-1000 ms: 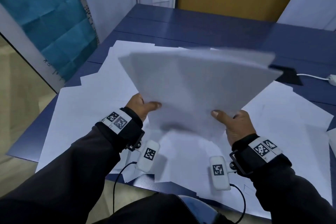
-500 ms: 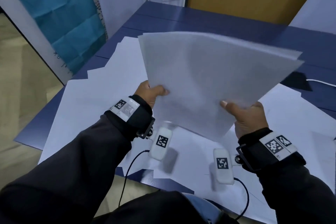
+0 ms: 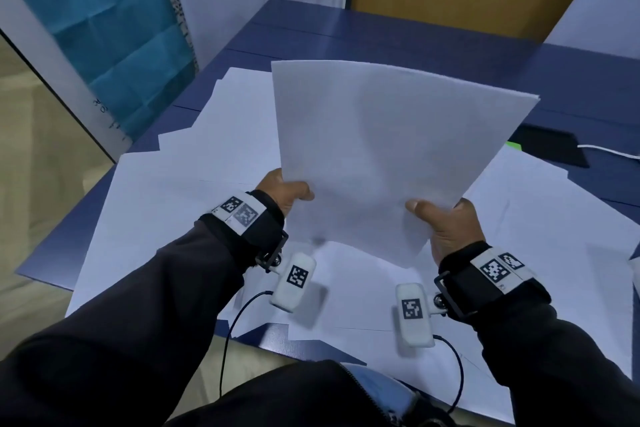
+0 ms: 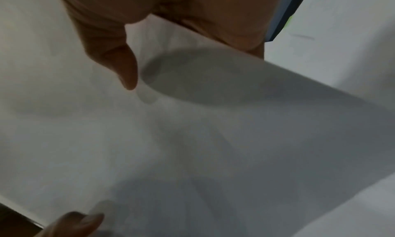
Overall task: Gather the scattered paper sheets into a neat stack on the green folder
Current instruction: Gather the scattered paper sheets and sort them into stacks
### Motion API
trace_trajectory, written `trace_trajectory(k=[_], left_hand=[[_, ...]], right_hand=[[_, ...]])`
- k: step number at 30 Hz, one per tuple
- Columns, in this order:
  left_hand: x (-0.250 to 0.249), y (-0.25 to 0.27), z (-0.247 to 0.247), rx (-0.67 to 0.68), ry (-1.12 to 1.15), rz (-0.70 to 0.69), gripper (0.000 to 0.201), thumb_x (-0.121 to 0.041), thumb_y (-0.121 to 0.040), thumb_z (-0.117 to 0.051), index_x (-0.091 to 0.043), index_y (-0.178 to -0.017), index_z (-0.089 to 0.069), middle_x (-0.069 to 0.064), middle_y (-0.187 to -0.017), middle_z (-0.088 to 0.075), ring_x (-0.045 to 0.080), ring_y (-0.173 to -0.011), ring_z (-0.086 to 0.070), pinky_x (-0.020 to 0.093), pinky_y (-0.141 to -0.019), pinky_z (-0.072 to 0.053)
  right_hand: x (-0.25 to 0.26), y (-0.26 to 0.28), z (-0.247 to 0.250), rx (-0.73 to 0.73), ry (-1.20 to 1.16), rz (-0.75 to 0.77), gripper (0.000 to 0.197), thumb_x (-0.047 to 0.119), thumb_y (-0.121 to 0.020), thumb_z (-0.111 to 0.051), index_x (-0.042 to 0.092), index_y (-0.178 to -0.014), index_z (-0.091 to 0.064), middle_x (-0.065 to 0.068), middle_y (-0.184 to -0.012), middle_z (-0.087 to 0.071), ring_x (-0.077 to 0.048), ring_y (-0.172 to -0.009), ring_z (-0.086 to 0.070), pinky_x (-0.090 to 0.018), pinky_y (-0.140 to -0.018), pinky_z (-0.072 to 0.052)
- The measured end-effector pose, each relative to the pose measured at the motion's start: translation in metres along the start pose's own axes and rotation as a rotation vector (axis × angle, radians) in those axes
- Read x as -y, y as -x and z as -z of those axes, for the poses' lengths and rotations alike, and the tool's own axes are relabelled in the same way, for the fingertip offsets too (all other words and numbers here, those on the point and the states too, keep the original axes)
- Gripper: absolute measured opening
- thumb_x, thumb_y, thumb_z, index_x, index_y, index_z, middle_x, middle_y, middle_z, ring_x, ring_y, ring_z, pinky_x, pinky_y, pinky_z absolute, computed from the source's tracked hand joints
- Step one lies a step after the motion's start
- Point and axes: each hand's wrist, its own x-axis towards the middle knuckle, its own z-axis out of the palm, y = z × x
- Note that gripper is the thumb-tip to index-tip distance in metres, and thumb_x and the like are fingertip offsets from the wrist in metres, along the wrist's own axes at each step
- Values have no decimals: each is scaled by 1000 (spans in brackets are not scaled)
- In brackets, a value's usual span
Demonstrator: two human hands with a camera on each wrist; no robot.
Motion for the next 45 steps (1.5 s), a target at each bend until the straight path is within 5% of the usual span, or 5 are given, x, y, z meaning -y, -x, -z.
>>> trace_trajectory(k=[9, 17, 33, 38, 45], left_hand=[[5, -3, 3, -15, -101, -44, 18, 2, -69, -72, -13, -76, -64, -15, -61, -69, 7, -66, -65, 23, -74, -49], [9, -20, 87, -208, -763, 224, 45, -23, -88, -62, -2, -126, -52, 22, -122, -58, 32, -99, -55, 32, -81, -39], [59, -17, 86, 10, -1055, 359, 39, -15, -90, -57, -2, -126, -50, 21, -122, -58, 33, -102, -56, 29, -81, -38], [59, -15, 80, 43, -1026, 379, 41, -16, -91, -57, -2, -128, -48, 20, -125, -56, 35, -114, -54, 28, -81, -38], [51, -19, 102, -11, -756, 395, 37, -11, -89, -59, 4, -123, -51, 16, -109, -57, 30, -101, -53, 31, -84, -37]], right_hand=[[8, -5, -15, 14, 24, -54, 19, 10, -57, -62, 26, -55, -72, 10, -54, -65, -7, -52, -62, -23, -65, -48], [-13, -1, 22, 48, 200, -496, 18, 24, -88, -56, 15, -102, -64, -14, -100, -69, -32, -88, -69, -46, -82, -52], [-48, 23, 1, -16, 220, -810, 31, 36, -85, -61, 8, -96, -61, -11, -73, -64, -26, -57, -58, -33, -61, -50], [-61, 21, -16, 91, 475, -646, 40, 25, -85, -65, 2, -117, -57, -10, -109, -55, -26, -100, -54, -31, -86, -36], [-52, 10, 4, 31, 512, -420, 9, 2, -88, -57, 6, -92, -65, -10, -92, -64, -23, -82, -59, -25, -65, -46]])
